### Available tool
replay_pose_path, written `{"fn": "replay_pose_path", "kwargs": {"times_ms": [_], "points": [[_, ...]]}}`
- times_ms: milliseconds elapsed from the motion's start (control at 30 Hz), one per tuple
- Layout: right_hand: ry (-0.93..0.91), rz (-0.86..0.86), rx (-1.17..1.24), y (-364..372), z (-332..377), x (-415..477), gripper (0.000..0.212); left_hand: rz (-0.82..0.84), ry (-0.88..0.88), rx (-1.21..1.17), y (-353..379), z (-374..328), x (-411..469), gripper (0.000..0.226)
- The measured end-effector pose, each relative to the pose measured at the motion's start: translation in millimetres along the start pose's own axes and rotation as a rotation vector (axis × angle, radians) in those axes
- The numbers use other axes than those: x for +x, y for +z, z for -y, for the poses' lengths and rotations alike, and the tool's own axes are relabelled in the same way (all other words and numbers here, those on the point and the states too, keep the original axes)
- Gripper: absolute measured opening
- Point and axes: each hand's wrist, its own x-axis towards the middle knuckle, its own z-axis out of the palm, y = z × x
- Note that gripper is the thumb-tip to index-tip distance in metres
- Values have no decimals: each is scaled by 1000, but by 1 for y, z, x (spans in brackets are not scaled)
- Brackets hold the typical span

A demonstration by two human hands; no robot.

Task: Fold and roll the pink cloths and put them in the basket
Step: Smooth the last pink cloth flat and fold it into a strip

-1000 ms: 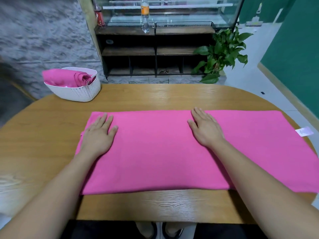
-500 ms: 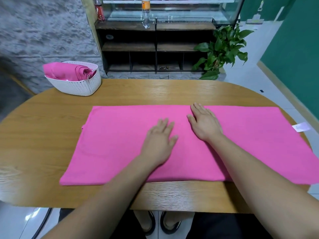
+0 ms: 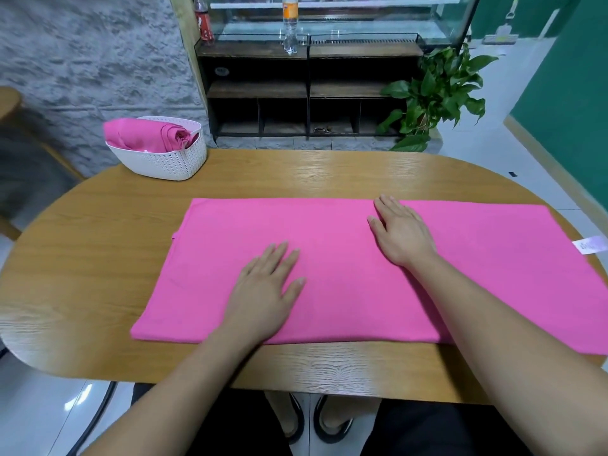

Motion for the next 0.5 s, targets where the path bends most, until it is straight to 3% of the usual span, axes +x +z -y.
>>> {"fn": "replay_pose_path", "kwargs": {"times_ms": [167,300,400,500], "points": [[-22,-13,-7,0,2,-1,64,-71,-217,-18,-26,90,-27,76],[4,-11,-108,-3,10,1,59,-92,-258,-35,-37,122,-36,72],[-96,-123,-201,-8,35,4,42,-127,-255,-106,-44,134,-28,54],[-198,-142,-87,-1,85,11,34,-283,-230,-215,-58,152,-11,25]]}}
